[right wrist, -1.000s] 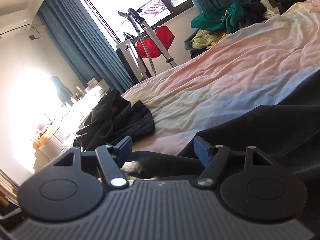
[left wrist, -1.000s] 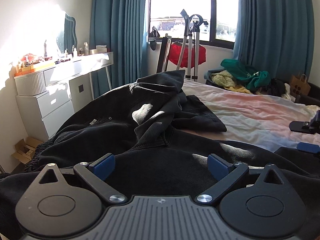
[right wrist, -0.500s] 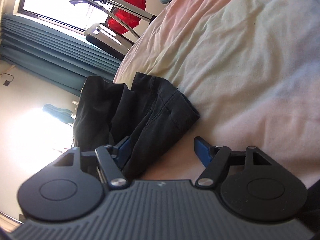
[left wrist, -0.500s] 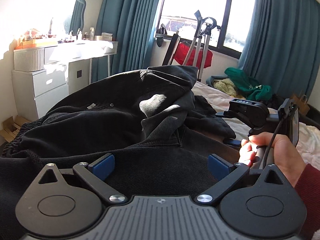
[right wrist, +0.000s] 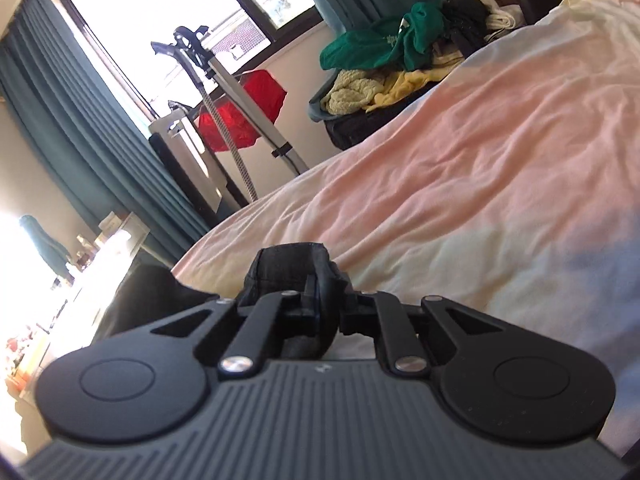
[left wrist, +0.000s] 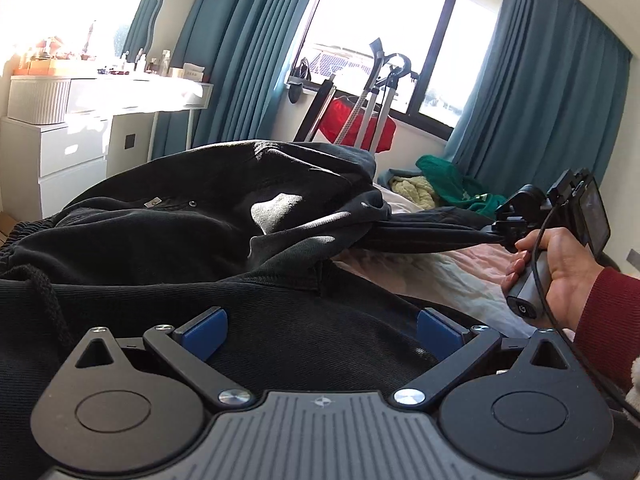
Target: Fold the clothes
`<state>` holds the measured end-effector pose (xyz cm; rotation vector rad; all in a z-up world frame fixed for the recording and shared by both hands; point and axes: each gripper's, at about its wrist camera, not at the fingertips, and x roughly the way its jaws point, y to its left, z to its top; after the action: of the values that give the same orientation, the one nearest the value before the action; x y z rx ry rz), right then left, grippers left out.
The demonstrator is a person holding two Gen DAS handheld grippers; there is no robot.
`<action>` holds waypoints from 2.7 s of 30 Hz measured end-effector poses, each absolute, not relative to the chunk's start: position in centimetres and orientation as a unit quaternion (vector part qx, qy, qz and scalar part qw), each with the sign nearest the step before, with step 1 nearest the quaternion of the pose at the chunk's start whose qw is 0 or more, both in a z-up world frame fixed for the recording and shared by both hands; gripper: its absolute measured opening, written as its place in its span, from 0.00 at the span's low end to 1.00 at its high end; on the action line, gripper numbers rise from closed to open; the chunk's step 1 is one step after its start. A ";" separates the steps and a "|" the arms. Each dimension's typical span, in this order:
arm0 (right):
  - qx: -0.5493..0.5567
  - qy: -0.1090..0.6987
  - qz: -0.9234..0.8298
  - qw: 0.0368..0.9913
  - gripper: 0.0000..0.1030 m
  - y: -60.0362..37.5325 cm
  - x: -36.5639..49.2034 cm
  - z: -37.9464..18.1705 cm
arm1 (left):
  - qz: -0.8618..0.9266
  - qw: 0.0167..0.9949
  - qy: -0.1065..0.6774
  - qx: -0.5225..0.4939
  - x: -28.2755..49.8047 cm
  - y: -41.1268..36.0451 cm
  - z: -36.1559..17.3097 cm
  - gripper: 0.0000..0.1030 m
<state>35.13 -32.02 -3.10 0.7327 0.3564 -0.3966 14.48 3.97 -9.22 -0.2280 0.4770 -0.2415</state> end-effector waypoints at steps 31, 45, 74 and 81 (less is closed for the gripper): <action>0.285 0.144 -0.397 0.860 0.11 -61.2 18.1 -5.6 | -0.149 0.959 0.239 -0.024 15.0 0.1 -11.2 0.99; 0.247 0.225 -0.421 0.843 0.50 -54.8 14.2 -7.7 | -0.105 0.968 0.227 0.008 14.1 -0.8 -10.6 0.99; 0.176 0.203 -0.196 0.943 0.87 -35.3 4.6 1.4 | -0.118 0.955 0.271 0.016 5.2 0.2 -8.2 1.00; 0.212 0.212 -0.211 0.930 0.87 -37.0 4.0 0.7 | -0.098 0.941 0.317 -0.063 5.2 4.9 -5.6 1.00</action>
<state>4.00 -37.03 0.71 0.4348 0.4333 -0.4316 5.24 4.88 -5.64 -0.1278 0.6457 -0.1999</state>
